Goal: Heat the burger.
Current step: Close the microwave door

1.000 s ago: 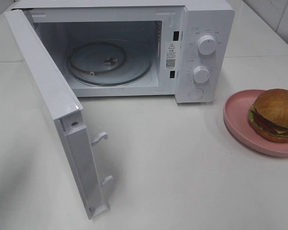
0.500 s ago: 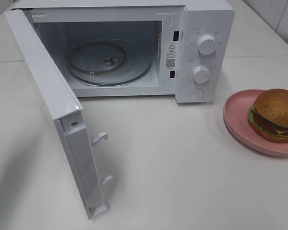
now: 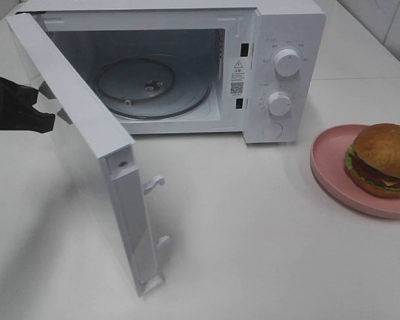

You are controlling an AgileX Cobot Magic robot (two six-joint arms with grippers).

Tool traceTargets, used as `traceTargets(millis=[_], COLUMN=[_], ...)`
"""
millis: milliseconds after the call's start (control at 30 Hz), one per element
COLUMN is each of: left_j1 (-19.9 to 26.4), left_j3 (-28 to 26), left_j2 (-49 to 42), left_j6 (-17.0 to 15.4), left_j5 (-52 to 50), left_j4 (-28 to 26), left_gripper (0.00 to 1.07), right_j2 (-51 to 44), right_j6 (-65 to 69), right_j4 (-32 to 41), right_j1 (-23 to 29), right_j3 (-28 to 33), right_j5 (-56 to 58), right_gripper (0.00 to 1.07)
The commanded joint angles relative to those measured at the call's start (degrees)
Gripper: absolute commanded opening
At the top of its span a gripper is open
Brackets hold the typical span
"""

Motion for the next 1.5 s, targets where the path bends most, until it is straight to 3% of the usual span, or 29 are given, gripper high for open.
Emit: traceTargets(millis=[33, 533, 867, 1100, 1200, 1267, 1500], left_j1=[-1.0, -7.5, -9.8, -13.2, -13.5, -14.6, -15.5], left_j3=[-0.7, -1.4, -6.5, -15.5, -16.4, -21.3, -29.7], left_j2=[1.1, 8.8, 13.6, 19.8, 20.5, 23.1, 27.6], left_j6=[-0.3, -0.3, -0.4, -0.4, -0.3, -0.3, -0.3], left_j5=[-3.3, -13.6, -14.2, -13.2, -12.4, -10.4, -5.6], left_j4=[0.1, 1.5, 2.6, 2.6, 2.6, 2.6, 2.6], left_gripper=[0.00, 0.00, 0.00, 0.00, 0.00, 0.00, 0.00], right_j2=[-1.5, -1.5, -1.5, -1.5, -1.5, -1.5, -1.5], right_j6=[0.1, 0.1, 0.1, 0.1, 0.1, 0.1, 0.1], right_j4=[0.2, 0.2, 0.2, 0.1, 0.1, 0.1, 0.1], right_j1=[-0.4, -0.4, -0.4, -0.4, -0.4, -0.4, -0.4], right_j3=[0.2, 0.2, 0.2, 0.2, 0.2, 0.2, 0.2], right_j5=[-0.8, -0.8, -0.8, -0.8, -0.8, -0.8, -0.8], right_gripper=[0.60, 0.60, 0.60, 0.60, 0.60, 0.60, 0.60])
